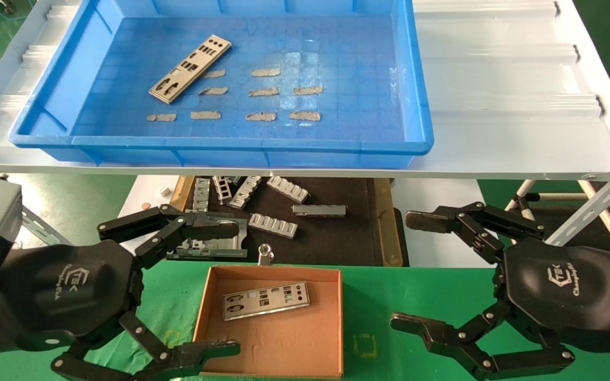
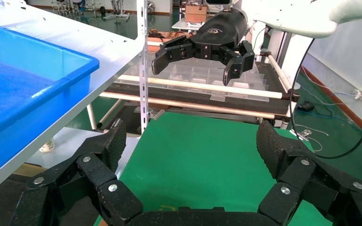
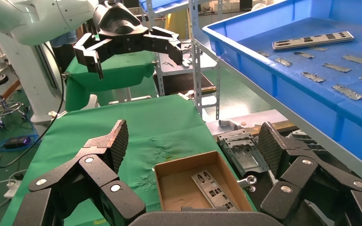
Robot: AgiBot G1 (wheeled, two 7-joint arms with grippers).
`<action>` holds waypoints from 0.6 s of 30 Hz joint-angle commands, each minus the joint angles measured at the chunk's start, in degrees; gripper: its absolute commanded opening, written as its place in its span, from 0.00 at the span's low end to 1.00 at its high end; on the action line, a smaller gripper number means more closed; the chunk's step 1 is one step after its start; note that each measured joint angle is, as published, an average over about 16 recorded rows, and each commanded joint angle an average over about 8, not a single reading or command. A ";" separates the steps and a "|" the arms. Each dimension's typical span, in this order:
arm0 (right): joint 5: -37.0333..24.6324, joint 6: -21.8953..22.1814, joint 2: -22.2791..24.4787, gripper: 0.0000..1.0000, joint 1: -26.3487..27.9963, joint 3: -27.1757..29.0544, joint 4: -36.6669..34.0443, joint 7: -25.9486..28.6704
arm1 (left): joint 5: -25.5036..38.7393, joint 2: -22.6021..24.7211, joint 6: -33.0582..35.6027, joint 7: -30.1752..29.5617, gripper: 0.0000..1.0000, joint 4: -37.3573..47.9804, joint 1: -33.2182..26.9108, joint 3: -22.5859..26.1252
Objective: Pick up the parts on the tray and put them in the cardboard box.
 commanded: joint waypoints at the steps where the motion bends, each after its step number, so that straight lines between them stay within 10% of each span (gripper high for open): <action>1: 0.00 0.00 0.00 1.00 0.00 0.00 0.00 0.00 | 0.00 0.00 0.00 0.00 1.00 0.00 0.00 0.00; 10: 0.00 0.00 0.00 0.98 0.00 0.00 0.00 0.00 | 0.00 0.00 0.00 0.00 1.00 0.00 0.00 0.00; 18: 0.00 0.00 0.00 0.07 0.00 0.00 0.00 0.00 | 0.01 0.01 -0.15 -0.03 1.00 0.11 -0.06 -0.05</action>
